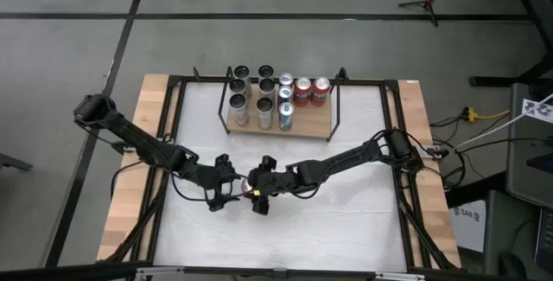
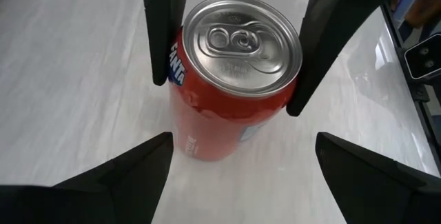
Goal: Place canned beverage on shelf
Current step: Put the red soda can on the shelf
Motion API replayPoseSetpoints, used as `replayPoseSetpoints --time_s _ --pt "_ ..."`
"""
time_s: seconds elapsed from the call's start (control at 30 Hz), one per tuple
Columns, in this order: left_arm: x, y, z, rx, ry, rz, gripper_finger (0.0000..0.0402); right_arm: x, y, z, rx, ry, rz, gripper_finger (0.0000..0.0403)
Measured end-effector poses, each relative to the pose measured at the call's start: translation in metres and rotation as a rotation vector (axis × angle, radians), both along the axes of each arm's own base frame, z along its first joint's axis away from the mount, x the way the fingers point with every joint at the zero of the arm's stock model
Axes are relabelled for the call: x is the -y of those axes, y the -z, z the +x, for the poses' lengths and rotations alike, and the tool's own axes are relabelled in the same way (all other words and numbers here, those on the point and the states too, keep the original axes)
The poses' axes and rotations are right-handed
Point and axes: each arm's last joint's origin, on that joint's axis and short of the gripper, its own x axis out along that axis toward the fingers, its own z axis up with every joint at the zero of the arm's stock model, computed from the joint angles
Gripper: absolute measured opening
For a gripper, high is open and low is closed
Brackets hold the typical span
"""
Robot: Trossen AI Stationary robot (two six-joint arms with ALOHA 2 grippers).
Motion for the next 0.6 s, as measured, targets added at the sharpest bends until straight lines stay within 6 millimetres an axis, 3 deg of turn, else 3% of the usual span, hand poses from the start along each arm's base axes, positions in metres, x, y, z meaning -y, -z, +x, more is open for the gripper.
replayPoseSetpoints --time_s 0.2,0.6 --pt "0.0 0.0 0.0 0.0 0.0 0.0 0.035 -0.001 -0.007 0.002 -0.019 -0.023 0.013 0.0298" --pt "0.0 0.0 0.0 0.005 -0.007 0.007 0.035 -0.002 -0.046 0.003 -0.121 -0.052 -0.033 0.0296"
